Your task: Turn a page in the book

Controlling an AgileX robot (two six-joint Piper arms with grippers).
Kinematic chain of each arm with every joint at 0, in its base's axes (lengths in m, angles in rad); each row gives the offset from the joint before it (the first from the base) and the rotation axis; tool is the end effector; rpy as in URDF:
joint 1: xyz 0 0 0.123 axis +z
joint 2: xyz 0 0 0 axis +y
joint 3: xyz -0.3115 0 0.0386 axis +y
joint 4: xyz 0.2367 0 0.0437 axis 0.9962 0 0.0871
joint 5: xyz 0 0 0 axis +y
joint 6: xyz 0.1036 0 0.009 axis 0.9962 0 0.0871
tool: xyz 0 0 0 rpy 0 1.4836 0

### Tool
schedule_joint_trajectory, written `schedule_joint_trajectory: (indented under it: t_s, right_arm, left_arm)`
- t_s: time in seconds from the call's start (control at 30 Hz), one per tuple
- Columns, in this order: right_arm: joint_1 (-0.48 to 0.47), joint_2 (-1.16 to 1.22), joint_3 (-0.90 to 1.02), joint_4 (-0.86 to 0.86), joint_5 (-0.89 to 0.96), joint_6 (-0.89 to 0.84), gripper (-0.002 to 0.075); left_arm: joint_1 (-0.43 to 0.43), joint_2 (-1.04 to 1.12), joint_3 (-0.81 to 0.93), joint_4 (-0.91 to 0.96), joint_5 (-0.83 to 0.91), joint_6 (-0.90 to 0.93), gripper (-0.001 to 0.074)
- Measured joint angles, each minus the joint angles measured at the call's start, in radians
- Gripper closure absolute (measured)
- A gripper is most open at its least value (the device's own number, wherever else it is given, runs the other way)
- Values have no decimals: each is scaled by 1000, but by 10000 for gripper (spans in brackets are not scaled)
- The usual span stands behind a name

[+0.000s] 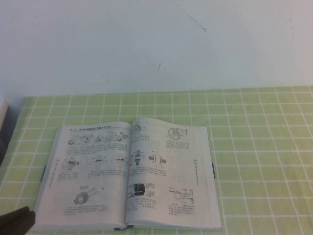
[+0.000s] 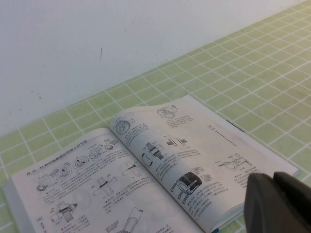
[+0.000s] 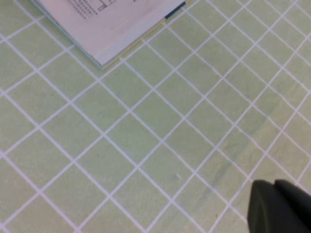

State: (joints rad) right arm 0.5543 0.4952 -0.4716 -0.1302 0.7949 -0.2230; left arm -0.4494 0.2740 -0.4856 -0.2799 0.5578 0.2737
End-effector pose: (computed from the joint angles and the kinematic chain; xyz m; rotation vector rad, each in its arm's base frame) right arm 0.0555 0.0230 0.2742 -0.9219 2.1007 0.0174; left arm 0.0228 -0.0279 0.3122 0.5400 1.7487 -0.4264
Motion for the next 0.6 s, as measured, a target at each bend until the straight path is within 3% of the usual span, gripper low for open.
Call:
schedule_joint_trajectory:
  t_s: [0.3, 0.43, 0.6]
  right_arm:
    - [0, 0, 0, 1, 1, 0, 728]
    - [0, 0, 0, 1, 2, 0, 728]
    - [0, 0, 0, 1, 4, 0, 728]
  left_arm:
    - [0, 0, 2, 0, 0, 0, 737]
    - [15, -26, 36, 99, -48, -2, 737]
    - [123, -104, 192, 159, -315, -56, 737]
